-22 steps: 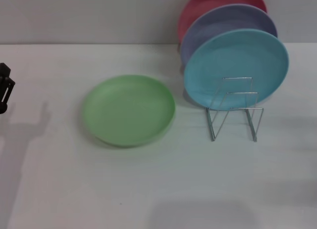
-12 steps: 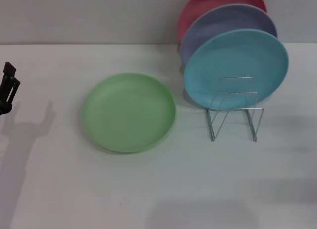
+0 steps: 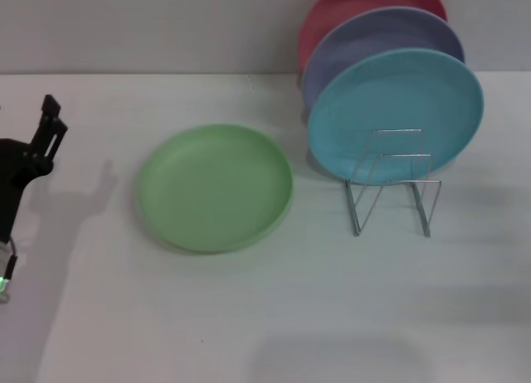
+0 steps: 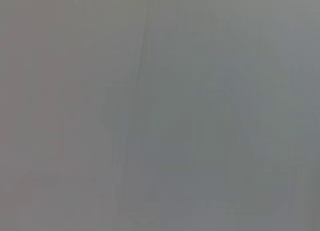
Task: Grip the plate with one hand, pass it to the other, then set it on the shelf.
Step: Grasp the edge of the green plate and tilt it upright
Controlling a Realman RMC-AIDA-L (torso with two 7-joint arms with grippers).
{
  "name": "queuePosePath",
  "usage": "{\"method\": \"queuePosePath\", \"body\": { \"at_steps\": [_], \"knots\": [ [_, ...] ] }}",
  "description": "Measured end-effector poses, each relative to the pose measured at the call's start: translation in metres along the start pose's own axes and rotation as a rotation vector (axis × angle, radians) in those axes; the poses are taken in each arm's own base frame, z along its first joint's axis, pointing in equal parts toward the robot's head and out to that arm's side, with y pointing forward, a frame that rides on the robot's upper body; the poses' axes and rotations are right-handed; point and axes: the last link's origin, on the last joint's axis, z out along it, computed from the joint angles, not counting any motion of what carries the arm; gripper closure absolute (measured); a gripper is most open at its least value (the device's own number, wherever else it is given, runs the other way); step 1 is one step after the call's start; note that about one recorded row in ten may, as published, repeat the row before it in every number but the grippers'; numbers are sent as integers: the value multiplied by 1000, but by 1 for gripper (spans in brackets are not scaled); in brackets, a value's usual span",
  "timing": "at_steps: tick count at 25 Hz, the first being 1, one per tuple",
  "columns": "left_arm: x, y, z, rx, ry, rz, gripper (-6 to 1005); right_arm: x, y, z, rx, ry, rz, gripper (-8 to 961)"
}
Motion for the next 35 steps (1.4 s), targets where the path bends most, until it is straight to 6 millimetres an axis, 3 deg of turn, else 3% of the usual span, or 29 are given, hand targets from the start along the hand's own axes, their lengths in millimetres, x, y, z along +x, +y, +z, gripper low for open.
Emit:
{"method": "queuePosePath", "body": {
  "at_steps": [7, 9, 12, 20, 25, 35],
  "knots": [
    [-1, 5, 11, -4, -26, -39, 154, 5, -1, 4, 9, 35, -2, 489],
    [-5, -1, 30, 19, -108, -70, 154, 6, -1, 5, 11, 45, -2, 489],
    [-3, -7, 42, 21, -149, -73, 154, 9, -1, 6, 17, 63, -9, 490],
    [23, -11, 78, 45, -326, 7, 154, 11, -3, 7, 28, 75, -10, 490],
    [51, -3, 86, 59, -371, 62, 154, 12, -2, 8, 34, 83, -9, 490],
    [66, 10, 91, -20, -491, 114, 154, 14, 0, 8, 35, 86, -2, 489]
  ]
}}
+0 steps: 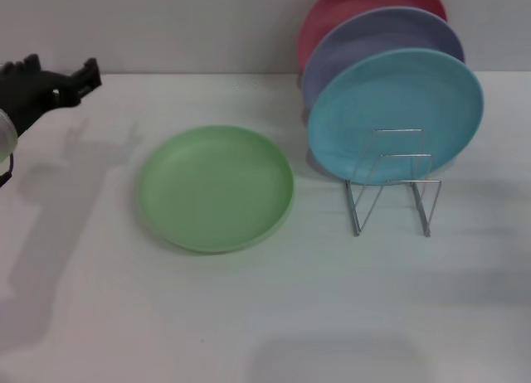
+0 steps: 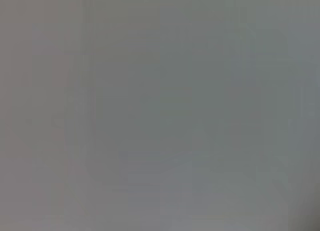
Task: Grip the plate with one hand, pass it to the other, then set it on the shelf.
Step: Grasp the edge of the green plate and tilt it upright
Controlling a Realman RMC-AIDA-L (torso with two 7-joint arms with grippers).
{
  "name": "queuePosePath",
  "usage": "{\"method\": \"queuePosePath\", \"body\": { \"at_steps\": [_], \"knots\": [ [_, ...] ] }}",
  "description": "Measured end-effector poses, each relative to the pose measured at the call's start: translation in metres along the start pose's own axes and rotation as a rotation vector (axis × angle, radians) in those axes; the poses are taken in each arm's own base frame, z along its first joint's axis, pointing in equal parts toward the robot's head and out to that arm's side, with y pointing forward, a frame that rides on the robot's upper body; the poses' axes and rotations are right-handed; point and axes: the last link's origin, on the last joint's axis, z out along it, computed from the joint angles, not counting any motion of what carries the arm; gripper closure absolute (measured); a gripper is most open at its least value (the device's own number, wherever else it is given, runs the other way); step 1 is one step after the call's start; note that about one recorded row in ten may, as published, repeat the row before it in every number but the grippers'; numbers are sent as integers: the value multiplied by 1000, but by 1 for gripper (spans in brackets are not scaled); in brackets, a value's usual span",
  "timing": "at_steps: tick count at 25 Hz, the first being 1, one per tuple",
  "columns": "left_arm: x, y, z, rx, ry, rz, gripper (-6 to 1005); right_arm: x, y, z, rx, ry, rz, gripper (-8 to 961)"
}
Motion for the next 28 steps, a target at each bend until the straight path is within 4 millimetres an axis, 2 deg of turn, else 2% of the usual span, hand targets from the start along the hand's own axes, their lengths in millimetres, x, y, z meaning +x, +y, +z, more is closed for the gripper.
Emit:
{"method": "queuePosePath", "body": {
  "at_steps": [2, 6, 8, 9, 15, 20, 28],
  "knots": [
    [2, 0, 0, -19, -30, -10, 155, 0, 1, 0, -3, 1, 1, 489],
    [9, 3, 3, -125, -216, -83, 155, -1, 2, 4, -13, -5, -3, 490],
    [9, 3, 3, -125, -216, -83, 155, -1, 3, 5, -15, -6, -3, 490],
    [15, 2, 5, -163, -321, -105, 155, -2, 4, 6, -18, -6, -3, 490],
    [19, 8, 11, -124, -501, -54, 155, -3, 7, 11, -30, -15, -5, 489],
    [23, 19, 16, -125, -560, -43, 155, -4, 6, 16, -32, -11, -14, 490],
    [21, 35, 24, -116, -620, -53, 258, -6, 4, 21, -28, -6, -28, 490]
  ]
}}
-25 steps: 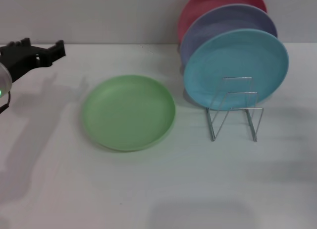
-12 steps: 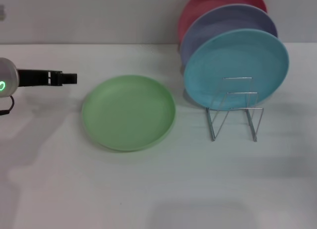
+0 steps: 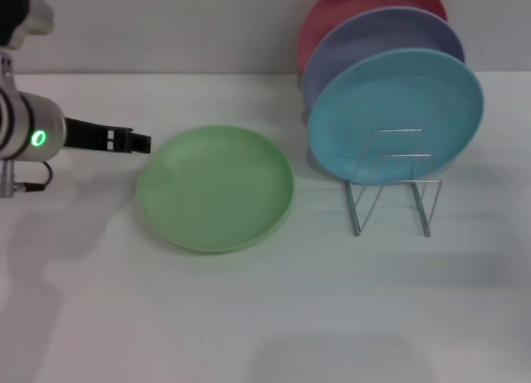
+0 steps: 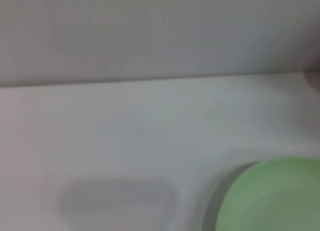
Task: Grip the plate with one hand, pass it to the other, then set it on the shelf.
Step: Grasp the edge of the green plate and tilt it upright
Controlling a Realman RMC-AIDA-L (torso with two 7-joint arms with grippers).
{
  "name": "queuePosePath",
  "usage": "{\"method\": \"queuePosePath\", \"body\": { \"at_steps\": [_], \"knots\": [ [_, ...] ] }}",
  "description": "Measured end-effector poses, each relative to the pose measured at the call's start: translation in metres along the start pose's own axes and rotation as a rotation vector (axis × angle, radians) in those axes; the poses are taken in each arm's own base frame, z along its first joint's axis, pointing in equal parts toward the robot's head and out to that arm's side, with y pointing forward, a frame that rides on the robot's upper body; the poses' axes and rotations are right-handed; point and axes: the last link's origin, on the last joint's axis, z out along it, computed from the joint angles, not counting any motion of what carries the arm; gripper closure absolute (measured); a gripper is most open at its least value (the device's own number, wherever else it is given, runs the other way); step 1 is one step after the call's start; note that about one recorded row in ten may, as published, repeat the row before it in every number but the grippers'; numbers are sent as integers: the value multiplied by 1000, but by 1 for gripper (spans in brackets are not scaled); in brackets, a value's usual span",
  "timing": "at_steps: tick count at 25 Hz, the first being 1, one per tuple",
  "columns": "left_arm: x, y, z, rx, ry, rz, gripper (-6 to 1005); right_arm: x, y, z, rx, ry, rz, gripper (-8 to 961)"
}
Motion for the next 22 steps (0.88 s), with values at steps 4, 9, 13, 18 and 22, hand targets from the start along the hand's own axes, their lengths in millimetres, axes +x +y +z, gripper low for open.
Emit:
{"method": "queuePosePath", "body": {
  "at_steps": [4, 9, 13, 18, 22],
  "knots": [
    [-2, 6, 10, 18, -47, -15, 273, -2, -1, 2, -3, -6, -4, 489],
    [-3, 10, 20, 40, -95, -44, 274, -4, 0, 5, -10, -13, -10, 489],
    [-4, 13, 23, 42, -112, -54, 275, -6, -1, 8, -15, -18, -23, 490],
    [-4, 19, 32, 72, -166, -73, 276, -9, -1, 13, -23, -28, -34, 490],
    [-7, 20, 37, 80, -196, -87, 277, -10, -1, 15, -26, -31, -37, 489]
  ]
}}
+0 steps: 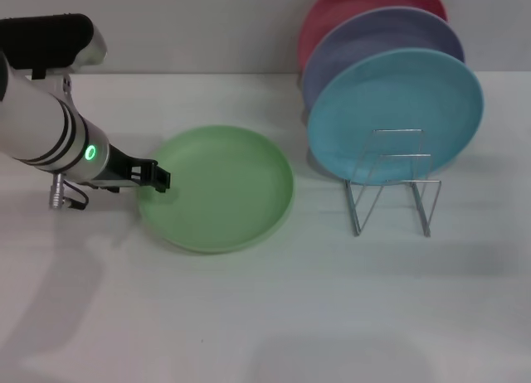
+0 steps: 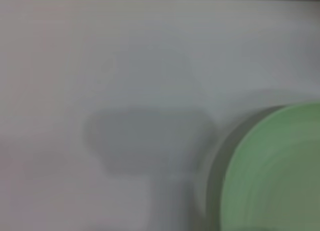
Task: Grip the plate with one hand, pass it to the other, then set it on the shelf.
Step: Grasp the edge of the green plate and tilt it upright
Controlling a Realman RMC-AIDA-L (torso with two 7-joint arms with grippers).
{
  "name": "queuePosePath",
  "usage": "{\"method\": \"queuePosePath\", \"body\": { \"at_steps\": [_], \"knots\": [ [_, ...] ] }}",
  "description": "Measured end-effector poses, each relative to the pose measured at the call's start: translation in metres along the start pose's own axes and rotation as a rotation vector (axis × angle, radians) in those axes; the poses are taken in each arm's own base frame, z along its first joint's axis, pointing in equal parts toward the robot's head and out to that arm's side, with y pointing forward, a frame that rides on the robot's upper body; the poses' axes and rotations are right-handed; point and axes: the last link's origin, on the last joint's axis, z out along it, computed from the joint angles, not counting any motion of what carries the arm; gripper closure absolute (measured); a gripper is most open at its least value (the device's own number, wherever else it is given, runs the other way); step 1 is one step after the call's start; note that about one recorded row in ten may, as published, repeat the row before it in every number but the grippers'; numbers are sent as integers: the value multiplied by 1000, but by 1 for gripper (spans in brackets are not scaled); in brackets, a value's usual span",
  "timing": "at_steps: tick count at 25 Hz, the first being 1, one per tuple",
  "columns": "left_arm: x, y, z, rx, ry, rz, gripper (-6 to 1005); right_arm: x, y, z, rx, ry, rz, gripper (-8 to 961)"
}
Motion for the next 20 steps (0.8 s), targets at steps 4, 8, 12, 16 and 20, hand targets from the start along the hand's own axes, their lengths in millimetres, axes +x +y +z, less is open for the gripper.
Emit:
{"method": "queuePosePath", "body": {
  "at_steps": [4, 8, 12, 16, 20],
  "knots": [
    [-1, 0, 1, 2, -6, -6, 278, -1, 0, 1, -2, -2, -5, 489],
    [-1, 0, 3, 11, -13, -4, 278, -2, -1, 3, -3, -7, -13, 489],
    [-2, 1, 5, 16, -20, 2, 279, -3, -1, 3, -3, -8, -13, 490],
    [-2, 2, 6, 18, -22, 7, 280, -3, -2, 3, -3, -8, -13, 489],
    [-3, 2, 7, 20, -25, 10, 281, -3, -2, 3, -3, -7, -13, 490]
  ]
}}
